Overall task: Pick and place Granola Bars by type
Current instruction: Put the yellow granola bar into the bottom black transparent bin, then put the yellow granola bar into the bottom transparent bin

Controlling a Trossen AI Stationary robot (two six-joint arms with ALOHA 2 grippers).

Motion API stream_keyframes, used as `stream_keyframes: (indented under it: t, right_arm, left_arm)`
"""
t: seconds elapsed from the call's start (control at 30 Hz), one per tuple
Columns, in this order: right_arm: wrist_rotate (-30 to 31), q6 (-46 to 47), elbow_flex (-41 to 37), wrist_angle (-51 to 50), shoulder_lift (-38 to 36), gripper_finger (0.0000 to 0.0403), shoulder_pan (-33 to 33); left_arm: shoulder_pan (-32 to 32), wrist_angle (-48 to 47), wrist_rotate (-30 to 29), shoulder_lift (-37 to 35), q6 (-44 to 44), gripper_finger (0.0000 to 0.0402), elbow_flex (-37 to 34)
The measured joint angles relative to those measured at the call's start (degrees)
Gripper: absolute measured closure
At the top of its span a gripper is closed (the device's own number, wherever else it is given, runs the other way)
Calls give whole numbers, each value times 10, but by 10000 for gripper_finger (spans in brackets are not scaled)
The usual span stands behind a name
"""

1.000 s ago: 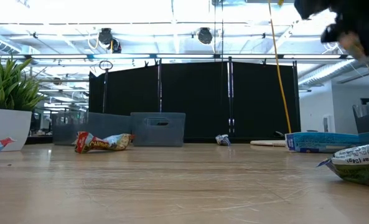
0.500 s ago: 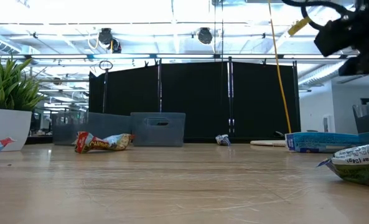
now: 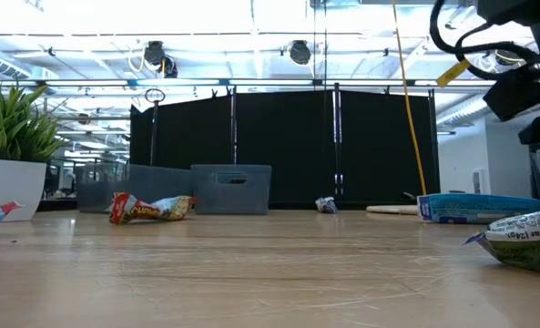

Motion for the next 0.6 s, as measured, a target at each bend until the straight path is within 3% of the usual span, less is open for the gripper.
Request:
stream_keyframes:
  t: [0.27, 0.6]
  right_arm:
    - [-1, 2, -2, 5, -29, 283, -12]
    - [-11, 14, -2, 4, -117, 205, -39]
  left_arm:
    - [0, -25, 19, 0, -63, 34, 0]
    - [-13, -22, 28, 2, -95, 34, 0]
